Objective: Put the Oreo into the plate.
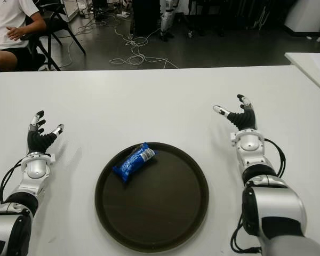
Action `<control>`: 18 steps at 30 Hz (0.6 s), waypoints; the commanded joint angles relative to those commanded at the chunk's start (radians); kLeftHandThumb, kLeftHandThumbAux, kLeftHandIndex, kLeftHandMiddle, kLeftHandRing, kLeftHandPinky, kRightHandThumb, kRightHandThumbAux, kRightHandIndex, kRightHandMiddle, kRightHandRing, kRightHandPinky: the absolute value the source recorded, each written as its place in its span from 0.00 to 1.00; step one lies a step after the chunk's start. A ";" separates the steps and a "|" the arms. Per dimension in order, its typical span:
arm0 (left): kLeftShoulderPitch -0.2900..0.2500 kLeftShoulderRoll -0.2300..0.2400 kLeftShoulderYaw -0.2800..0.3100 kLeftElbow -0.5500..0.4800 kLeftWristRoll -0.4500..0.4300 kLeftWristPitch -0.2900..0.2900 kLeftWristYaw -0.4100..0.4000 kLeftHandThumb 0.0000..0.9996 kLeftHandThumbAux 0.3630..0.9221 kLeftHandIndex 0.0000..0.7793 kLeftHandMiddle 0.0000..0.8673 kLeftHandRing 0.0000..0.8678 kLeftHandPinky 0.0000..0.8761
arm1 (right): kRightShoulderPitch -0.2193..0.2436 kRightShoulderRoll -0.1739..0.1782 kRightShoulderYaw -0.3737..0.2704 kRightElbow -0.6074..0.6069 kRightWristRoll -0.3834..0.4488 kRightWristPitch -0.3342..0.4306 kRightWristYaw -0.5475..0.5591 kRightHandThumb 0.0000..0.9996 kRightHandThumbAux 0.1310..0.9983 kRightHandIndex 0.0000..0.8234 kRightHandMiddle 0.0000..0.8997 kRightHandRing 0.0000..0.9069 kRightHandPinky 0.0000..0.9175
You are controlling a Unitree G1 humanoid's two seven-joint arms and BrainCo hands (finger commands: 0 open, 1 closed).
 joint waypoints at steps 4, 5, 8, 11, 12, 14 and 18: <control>0.000 0.003 -0.004 0.000 0.005 0.004 0.005 0.00 0.74 0.08 0.12 0.11 0.09 | -0.004 0.004 -0.004 0.000 -0.004 0.015 -0.001 0.00 0.62 0.10 0.06 0.04 0.01; 0.000 0.004 -0.005 0.000 0.006 0.006 0.006 0.00 0.74 0.08 0.12 0.11 0.09 | -0.004 0.005 -0.004 0.000 -0.005 0.017 -0.001 0.00 0.62 0.10 0.07 0.05 0.01; 0.000 0.006 -0.006 0.000 0.008 0.008 0.006 0.00 0.73 0.08 0.12 0.10 0.08 | -0.006 0.007 -0.005 -0.001 -0.010 0.022 -0.002 0.00 0.62 0.11 0.08 0.06 0.02; 0.000 0.007 -0.007 0.000 0.009 0.009 0.007 0.00 0.71 0.08 0.11 0.09 0.07 | -0.008 0.007 0.001 -0.001 -0.018 0.025 -0.002 0.00 0.61 0.11 0.08 0.06 0.01; 0.000 0.007 -0.007 0.000 0.009 0.009 0.006 0.00 0.71 0.08 0.11 0.09 0.07 | -0.008 0.007 0.003 -0.001 -0.020 0.026 -0.002 0.00 0.61 0.11 0.08 0.05 0.01; 0.001 0.007 -0.007 -0.002 0.010 0.005 0.005 0.00 0.71 0.08 0.11 0.09 0.08 | -0.008 0.008 0.007 -0.002 -0.025 0.029 0.000 0.00 0.60 0.11 0.08 0.05 0.00; 0.001 0.009 -0.006 -0.003 0.008 0.001 0.000 0.00 0.72 0.09 0.12 0.10 0.09 | -0.011 0.010 0.010 -0.003 -0.027 0.032 -0.002 0.00 0.60 0.12 0.08 0.05 0.00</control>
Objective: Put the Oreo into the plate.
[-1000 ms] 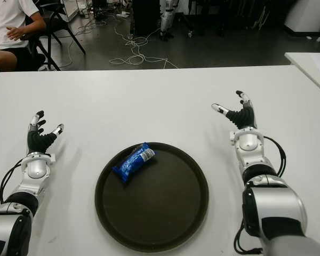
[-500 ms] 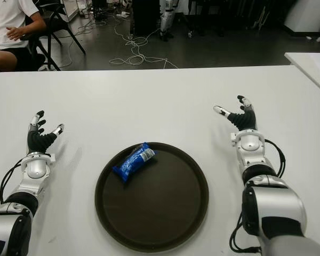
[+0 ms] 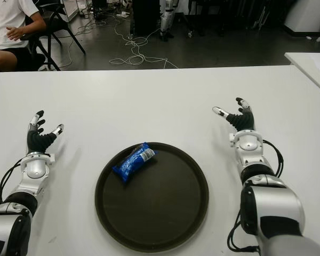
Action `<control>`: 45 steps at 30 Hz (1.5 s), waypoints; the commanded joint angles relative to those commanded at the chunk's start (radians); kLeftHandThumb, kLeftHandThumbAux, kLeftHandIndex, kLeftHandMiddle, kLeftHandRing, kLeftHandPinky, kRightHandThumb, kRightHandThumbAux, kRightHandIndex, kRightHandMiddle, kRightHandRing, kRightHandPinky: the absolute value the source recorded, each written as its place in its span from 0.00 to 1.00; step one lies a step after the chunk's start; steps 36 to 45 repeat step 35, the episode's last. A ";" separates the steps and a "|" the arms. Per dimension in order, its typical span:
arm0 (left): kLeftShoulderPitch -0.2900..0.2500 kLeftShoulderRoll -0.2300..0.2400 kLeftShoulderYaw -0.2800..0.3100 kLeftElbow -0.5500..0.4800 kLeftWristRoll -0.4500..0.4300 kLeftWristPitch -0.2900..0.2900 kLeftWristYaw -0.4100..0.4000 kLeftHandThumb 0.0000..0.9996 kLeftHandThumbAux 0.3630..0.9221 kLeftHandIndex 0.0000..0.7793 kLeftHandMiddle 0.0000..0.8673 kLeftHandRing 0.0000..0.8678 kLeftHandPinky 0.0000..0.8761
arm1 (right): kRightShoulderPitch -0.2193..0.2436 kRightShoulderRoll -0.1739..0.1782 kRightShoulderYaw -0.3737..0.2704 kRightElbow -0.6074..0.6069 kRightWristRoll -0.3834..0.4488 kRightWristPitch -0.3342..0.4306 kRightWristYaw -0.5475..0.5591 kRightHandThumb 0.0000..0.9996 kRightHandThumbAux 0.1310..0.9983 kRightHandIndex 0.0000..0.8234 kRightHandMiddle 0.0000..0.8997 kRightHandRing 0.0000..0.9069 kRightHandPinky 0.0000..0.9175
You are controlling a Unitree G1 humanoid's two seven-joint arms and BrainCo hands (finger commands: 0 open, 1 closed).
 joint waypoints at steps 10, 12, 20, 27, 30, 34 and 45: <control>0.000 0.001 -0.002 -0.004 0.001 -0.001 -0.001 0.00 0.74 0.09 0.12 0.10 0.08 | -0.002 0.004 0.002 -0.001 0.005 0.015 0.003 0.00 0.58 0.10 0.07 0.04 0.00; 0.000 0.001 -0.002 -0.005 0.000 -0.001 -0.001 0.00 0.74 0.09 0.12 0.10 0.08 | -0.003 0.004 0.001 -0.001 0.007 0.017 0.003 0.00 0.59 0.10 0.07 0.04 0.00; -0.001 0.003 -0.003 -0.003 0.003 0.000 -0.001 0.00 0.74 0.09 0.13 0.11 0.09 | -0.004 0.007 -0.003 -0.002 0.012 0.025 0.003 0.00 0.58 0.10 0.07 0.04 0.00; -0.003 0.003 -0.002 -0.004 0.002 0.003 0.001 0.00 0.75 0.09 0.12 0.11 0.09 | -0.006 0.005 -0.002 -0.001 0.010 0.030 0.008 0.00 0.58 0.10 0.08 0.05 0.00; -0.004 0.002 -0.001 -0.002 0.001 0.005 0.001 0.00 0.75 0.08 0.12 0.10 0.09 | -0.005 0.006 -0.004 -0.001 0.013 0.028 0.014 0.00 0.59 0.09 0.07 0.05 0.00; -0.006 0.003 0.000 0.000 -0.001 0.005 -0.002 0.00 0.75 0.09 0.12 0.10 0.09 | -0.004 0.007 -0.008 -0.001 0.016 0.025 0.021 0.00 0.59 0.09 0.07 0.05 0.00; -0.007 0.003 0.000 0.000 -0.001 0.005 -0.003 0.00 0.75 0.09 0.12 0.10 0.09 | -0.005 0.006 -0.009 -0.001 0.017 0.024 0.022 0.00 0.59 0.09 0.07 0.05 0.00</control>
